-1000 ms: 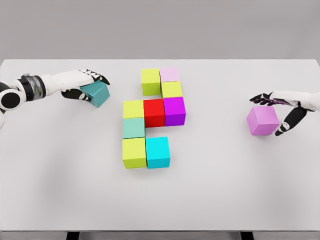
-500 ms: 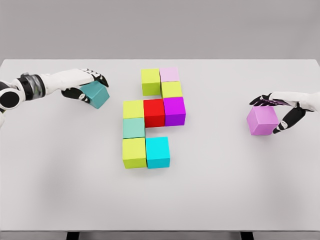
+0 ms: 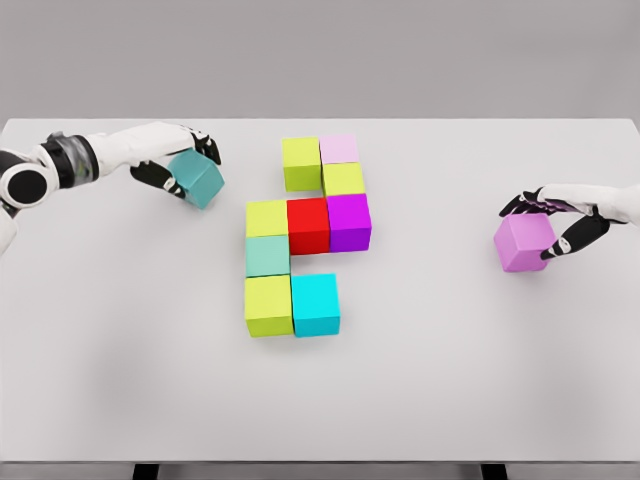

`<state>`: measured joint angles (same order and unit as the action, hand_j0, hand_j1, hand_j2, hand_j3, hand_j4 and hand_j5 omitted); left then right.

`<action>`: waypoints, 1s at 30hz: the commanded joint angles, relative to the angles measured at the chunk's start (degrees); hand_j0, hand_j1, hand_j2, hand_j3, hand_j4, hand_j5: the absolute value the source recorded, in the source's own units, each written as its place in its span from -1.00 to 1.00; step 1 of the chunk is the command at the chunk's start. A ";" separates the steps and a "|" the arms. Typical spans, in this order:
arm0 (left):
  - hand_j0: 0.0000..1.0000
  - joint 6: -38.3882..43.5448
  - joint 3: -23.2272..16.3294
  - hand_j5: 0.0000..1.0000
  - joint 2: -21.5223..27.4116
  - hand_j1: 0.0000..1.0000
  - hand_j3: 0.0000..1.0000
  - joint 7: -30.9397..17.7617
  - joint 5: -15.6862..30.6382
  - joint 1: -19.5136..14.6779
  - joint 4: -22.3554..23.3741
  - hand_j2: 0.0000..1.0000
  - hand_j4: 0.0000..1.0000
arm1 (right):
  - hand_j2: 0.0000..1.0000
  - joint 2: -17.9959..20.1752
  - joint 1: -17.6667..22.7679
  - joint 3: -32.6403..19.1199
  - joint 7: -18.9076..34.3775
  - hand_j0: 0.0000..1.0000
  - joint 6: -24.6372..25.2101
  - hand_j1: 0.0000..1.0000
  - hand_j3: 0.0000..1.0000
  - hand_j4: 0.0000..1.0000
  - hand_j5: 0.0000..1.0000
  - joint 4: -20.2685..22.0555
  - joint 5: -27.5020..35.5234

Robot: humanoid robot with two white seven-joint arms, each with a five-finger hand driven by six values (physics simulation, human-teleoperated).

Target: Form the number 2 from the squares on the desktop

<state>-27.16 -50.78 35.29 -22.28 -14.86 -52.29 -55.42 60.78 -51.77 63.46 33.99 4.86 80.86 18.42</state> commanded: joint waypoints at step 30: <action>-0.18 11.69 0.07 -0.18 -7.08 -0.18 -0.18 2.25 4.22 -1.85 0.40 -0.18 -0.18 | 0.38 2.33 -1.23 -0.18 1.01 0.38 -27.45 0.38 0.38 0.38 0.38 7.73 -0.93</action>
<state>-16.35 -50.78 28.43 -20.29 -11.24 -54.14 -55.02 63.06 -53.17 63.35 35.02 -21.43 87.19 17.62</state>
